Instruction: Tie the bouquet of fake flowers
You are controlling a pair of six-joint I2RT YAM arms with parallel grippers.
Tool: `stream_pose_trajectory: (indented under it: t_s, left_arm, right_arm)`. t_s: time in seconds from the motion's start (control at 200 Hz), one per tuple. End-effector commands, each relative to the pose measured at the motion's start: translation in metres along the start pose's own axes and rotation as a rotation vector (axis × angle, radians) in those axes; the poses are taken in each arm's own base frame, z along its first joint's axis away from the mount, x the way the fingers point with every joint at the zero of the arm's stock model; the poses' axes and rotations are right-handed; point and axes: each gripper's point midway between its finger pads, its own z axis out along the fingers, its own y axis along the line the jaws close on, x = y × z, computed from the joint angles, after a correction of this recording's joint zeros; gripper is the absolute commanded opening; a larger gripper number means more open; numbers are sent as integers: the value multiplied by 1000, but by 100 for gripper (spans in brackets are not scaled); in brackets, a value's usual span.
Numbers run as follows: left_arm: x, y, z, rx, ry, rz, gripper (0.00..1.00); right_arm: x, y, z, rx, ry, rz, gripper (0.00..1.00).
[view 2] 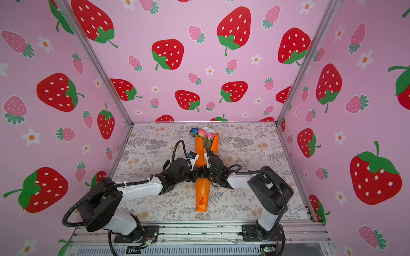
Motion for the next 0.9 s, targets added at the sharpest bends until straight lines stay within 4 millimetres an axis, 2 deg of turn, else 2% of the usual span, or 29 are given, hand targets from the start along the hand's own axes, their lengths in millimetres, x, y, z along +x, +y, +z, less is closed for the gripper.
stream_pose_trajectory:
  t_s: [0.0,0.135,0.315,0.485,0.895]
  left_arm:
    - [-9,-10,-4,34,-36,-26,0]
    - [0,-11,-2,46,-11,-59,0]
    - [23,-5,5,32,26,-118,0]
    - [31,-5,12,45,41,-138,0]
    - [39,1,15,21,51,-147,0]
  right_arm:
    - [-14,-2,3,-4,-70,7,0]
    - [-16,-2,6,-4,-78,9,0]
    - [-4,-14,1,35,-50,22,0]
    - [7,-21,-4,51,-37,29,7]
    - [6,-23,-29,121,-26,26,19]
